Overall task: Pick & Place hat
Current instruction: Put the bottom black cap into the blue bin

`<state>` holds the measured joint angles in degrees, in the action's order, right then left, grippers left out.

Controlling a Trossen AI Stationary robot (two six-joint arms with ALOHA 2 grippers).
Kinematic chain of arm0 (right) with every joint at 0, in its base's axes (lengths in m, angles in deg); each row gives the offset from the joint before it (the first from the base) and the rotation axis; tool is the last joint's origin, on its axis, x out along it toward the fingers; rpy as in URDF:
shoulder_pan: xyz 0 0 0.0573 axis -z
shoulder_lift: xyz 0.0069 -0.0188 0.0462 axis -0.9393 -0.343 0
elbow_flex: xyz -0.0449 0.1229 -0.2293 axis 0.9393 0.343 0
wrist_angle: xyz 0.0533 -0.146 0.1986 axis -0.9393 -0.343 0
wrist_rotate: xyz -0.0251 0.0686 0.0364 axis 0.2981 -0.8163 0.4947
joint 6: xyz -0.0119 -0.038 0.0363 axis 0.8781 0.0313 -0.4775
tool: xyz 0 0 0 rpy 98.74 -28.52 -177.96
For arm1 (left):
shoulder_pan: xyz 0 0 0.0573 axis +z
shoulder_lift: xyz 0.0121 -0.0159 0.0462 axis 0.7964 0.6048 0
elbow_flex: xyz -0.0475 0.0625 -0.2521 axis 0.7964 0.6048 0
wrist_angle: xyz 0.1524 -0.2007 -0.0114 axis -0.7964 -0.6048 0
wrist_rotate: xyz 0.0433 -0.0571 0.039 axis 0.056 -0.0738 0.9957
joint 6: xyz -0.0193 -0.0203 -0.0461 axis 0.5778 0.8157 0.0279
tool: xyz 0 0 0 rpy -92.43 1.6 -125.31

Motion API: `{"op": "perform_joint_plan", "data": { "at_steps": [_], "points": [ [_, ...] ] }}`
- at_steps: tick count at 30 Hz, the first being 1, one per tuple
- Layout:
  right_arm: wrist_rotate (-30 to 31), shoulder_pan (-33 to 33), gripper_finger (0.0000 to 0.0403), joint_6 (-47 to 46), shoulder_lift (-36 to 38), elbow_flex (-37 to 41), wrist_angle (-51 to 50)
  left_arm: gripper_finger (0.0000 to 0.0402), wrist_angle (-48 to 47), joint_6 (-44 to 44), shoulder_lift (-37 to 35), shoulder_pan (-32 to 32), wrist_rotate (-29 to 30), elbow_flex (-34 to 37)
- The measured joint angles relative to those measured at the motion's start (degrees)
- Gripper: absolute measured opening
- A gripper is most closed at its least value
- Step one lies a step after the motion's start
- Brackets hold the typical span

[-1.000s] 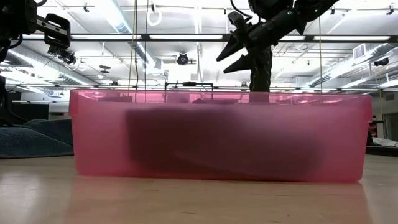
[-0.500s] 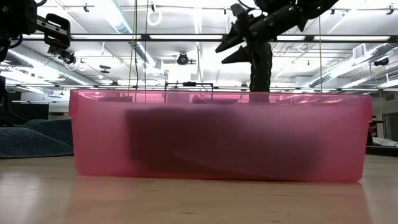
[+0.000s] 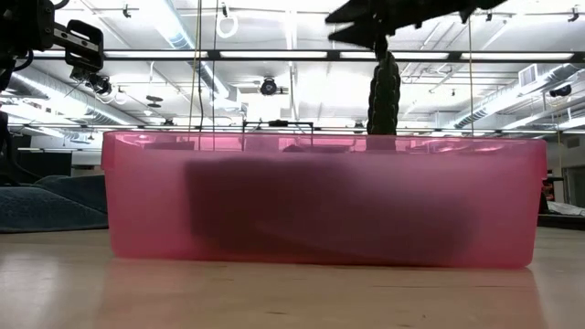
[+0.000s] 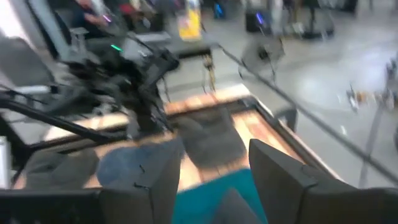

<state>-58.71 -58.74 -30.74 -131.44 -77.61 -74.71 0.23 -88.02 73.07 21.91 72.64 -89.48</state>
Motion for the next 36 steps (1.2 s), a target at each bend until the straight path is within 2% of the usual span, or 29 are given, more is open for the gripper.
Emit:
{"op": "perform_joint_plan", "data": {
  "at_steps": [5,12,18,29,32,36],
  "points": [
    [-6.34,-0.14,0.0193,2.14,8.86,12.46,15.38,0.0021,1.13,-0.01,0.00,0.01,0.00,-0.01],
    [-15.34,2.72,0.0193,5.11,26.23,25.37,18.64,0.0021,1.31,-0.03,-0.02,0.01,0.00,-0.01],
    [-15.59,3.45,0.0193,6.24,38.67,33.10,19.55,0.0021,2.03,-2.97,-0.02,0.01,0.00,-0.01],
    [-15.59,4.09,0.0193,5.62,53.79,42.80,21.35,0.0021,2.89,-2.65,-0.01,0.01,0.00,-0.01],
    [-15.56,4.09,0.0193,5.67,56.09,46.67,27.00,0.0021,2.92,-0.63,0.00,0.01,0.00,-0.01],
    [-15.49,4.05,0.0193,5.55,56.98,53.48,39.36,0.0021,2.97,0.03,-0.01,0.01,0.00,-0.01]
  ]
}}
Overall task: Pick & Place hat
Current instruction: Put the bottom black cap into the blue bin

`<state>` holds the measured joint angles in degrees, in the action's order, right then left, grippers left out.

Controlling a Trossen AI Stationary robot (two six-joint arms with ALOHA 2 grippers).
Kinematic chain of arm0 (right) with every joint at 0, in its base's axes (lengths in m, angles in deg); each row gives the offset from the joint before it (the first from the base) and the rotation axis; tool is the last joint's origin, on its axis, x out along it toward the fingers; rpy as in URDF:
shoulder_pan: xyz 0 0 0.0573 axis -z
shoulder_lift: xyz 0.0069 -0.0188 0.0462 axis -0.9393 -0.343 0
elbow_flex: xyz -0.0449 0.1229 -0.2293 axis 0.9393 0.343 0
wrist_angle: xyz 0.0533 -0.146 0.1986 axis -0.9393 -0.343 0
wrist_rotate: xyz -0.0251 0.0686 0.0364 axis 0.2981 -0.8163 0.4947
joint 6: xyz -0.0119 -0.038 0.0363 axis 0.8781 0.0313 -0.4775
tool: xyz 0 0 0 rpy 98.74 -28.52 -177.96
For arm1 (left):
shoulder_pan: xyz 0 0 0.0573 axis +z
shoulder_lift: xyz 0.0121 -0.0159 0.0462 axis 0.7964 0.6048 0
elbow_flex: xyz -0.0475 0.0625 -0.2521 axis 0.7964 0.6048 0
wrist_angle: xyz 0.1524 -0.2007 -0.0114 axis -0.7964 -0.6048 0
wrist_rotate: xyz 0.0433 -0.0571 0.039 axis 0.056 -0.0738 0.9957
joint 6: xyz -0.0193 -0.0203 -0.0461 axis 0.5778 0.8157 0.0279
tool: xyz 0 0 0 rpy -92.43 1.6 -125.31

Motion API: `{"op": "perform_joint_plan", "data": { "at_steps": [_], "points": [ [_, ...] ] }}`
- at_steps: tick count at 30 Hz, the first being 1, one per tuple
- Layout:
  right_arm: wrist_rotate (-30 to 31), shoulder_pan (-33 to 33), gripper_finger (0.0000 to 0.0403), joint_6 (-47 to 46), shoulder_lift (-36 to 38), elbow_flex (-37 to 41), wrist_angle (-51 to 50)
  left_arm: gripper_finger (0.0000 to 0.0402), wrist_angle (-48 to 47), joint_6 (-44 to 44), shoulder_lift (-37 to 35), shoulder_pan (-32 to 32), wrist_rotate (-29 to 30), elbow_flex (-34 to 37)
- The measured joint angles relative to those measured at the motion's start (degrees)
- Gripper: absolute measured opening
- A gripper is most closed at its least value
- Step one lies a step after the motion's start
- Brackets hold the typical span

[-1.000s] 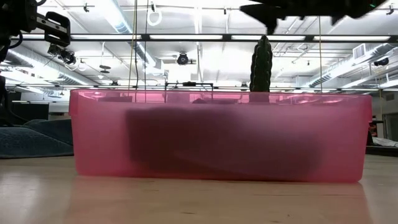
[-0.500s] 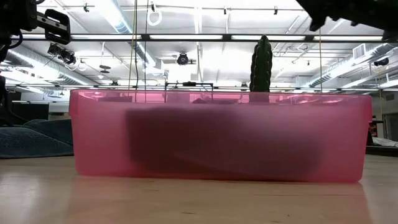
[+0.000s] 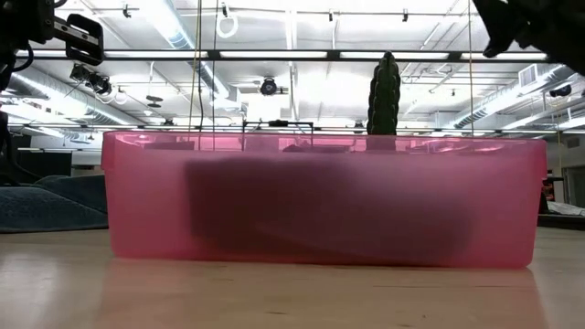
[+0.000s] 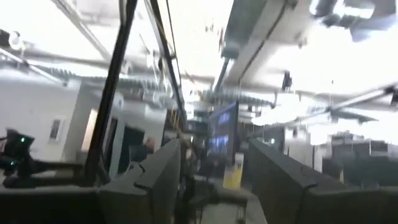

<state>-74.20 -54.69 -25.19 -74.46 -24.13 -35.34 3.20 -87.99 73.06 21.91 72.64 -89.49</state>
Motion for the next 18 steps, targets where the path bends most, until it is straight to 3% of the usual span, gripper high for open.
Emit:
{"op": "perform_joint_plan", "data": {
  "at_steps": [5,13,18],
  "points": [
    [4.60,-2.09,0.0193,1.54,-0.79,0.61,0.45,0.0021,0.26,0.03,-0.01,0.00,0.00,0.00],
    [5.68,-9.70,0.0193,9.70,-1.19,1.09,4.25,0.0021,1.70,0.38,-0.01,0.00,0.00,0.00],
    [12.99,-11.43,0.0193,10.34,-1.21,1.09,-0.81,0.0021,1.78,1.09,0.01,0.00,0.01,0.00]
  ]
}}
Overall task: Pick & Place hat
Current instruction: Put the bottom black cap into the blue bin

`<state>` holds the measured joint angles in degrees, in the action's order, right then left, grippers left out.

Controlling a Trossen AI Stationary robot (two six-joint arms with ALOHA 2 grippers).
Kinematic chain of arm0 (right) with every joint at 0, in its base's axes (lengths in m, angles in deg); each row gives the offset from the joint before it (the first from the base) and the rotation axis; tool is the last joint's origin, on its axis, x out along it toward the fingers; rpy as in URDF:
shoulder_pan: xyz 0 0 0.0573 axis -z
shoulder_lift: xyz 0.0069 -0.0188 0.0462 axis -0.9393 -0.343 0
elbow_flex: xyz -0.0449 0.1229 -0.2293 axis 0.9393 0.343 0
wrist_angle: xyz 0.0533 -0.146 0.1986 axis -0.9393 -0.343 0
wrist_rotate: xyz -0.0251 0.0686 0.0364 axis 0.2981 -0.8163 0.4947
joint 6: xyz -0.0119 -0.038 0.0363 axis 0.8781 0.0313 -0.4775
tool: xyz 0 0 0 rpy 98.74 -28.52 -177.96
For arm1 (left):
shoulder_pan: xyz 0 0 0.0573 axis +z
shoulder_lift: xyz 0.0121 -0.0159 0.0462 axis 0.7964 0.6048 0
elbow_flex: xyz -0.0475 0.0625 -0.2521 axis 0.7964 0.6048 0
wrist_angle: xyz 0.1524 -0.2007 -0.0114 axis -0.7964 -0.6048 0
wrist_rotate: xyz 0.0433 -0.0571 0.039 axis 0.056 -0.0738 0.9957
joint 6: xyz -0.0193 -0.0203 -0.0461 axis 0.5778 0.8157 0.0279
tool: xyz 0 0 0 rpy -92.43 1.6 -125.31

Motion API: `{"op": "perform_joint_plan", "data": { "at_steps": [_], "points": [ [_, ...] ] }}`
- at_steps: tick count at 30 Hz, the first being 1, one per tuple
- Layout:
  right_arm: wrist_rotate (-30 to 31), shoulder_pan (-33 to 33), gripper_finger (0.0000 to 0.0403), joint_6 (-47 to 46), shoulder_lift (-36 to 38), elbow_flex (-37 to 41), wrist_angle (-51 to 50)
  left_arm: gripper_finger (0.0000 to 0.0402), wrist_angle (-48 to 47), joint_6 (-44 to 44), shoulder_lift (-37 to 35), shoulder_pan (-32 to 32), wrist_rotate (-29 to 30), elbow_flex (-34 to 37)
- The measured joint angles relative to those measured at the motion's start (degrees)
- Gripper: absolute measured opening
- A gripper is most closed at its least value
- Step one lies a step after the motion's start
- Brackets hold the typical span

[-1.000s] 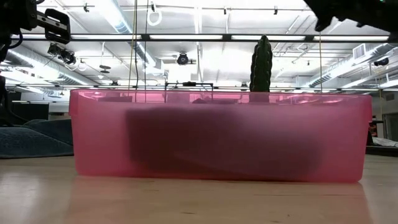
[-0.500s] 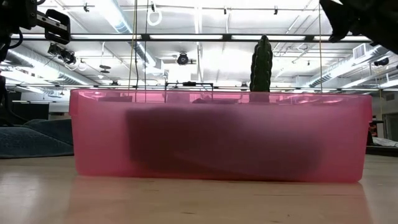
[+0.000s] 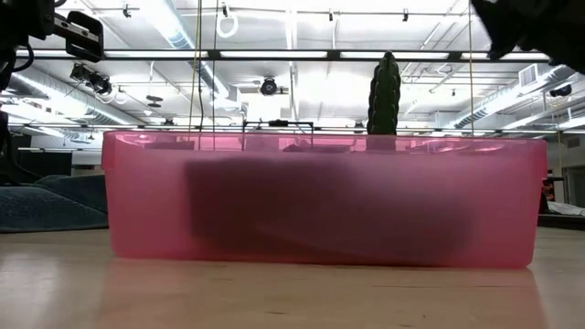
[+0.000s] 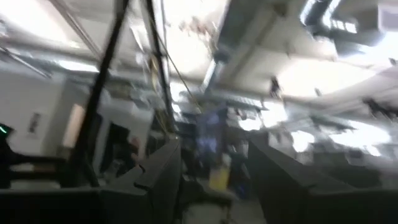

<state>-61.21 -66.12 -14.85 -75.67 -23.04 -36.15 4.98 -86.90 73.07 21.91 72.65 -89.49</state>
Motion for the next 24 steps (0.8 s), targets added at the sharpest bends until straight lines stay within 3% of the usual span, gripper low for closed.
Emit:
{"op": "perform_joint_plan", "data": {
  "at_steps": [14,24],
  "points": [
    [-1.35,0.07,0.0193,2.03,0.00,0.00,-17.90,0.0021,12.52,3.59,0.02,0.00,0.01,0.00],
    [7.80,0.11,0.0193,1.15,0.04,-0.02,-36.71,0.0021,17.21,6.37,2.37,0.00,0.03,0.00]
  ]
}}
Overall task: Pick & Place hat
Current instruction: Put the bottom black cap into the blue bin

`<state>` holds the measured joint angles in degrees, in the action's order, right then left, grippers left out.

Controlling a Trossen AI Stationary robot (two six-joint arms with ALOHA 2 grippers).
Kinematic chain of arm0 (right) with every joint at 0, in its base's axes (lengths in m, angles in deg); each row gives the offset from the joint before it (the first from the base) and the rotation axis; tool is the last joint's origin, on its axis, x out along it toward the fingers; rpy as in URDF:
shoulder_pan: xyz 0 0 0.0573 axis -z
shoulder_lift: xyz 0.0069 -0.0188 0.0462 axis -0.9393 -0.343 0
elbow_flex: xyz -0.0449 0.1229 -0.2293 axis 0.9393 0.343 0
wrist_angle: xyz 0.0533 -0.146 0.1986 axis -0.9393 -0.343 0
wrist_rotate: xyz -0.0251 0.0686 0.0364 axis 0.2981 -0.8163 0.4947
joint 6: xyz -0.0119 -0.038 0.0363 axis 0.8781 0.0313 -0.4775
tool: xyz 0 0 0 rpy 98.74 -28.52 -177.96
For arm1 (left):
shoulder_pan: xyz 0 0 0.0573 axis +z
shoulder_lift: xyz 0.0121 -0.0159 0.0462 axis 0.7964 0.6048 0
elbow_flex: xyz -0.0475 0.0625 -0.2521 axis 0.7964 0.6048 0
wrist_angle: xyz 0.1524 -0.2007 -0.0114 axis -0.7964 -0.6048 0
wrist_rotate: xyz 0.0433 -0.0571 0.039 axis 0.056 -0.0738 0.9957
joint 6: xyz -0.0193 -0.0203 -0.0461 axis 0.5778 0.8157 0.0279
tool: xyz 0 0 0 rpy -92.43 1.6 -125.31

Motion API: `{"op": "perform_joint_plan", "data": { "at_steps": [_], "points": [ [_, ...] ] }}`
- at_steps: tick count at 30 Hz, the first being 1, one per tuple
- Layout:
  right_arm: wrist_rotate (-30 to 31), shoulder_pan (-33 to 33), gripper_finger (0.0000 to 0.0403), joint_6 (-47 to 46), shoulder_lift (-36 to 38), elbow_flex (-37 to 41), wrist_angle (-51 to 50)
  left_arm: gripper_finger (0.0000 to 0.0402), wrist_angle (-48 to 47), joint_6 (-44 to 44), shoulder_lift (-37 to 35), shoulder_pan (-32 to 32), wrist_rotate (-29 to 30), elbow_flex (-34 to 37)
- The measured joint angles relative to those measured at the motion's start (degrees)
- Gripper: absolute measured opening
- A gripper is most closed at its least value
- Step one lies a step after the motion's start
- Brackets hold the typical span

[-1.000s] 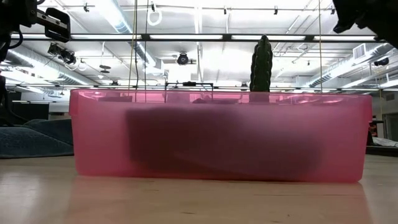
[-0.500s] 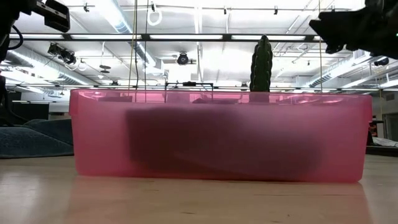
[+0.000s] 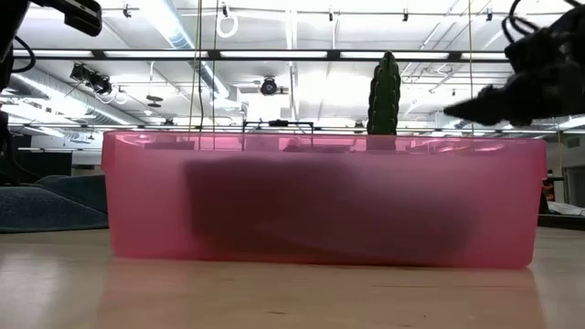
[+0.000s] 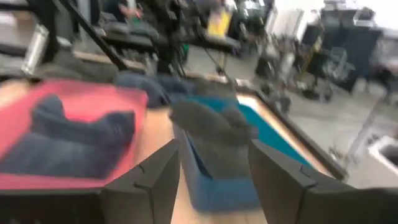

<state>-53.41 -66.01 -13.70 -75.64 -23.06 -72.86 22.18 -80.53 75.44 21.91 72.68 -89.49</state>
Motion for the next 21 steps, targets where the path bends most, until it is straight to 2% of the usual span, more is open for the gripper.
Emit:
{"op": "perform_joint_plan", "data": {
  "at_steps": [6,14,17,21],
  "points": [
    [1.28,0.00,0.0193,0.68,0.14,0.00,-0.66,0.0021,0.79,0.99,6.13,0.00,0.00,-2.23],
    [1.45,0.00,0.0193,-0.72,0.09,0.00,-3.54,0.0021,0.10,-1.46,19.36,0.00,0.00,-8.66],
    [1.45,0.00,0.0193,-0.82,0.09,0.00,-3.54,0.0021,-4.24,-1.20,23.15,-0.29,0.00,-12.82],
    [1.45,0.00,0.0193,-0.80,0.09,0.00,-3.54,0.0021,-15.52,-0.53,27.00,-1.06,-0.01,-20.33]
  ]
}}
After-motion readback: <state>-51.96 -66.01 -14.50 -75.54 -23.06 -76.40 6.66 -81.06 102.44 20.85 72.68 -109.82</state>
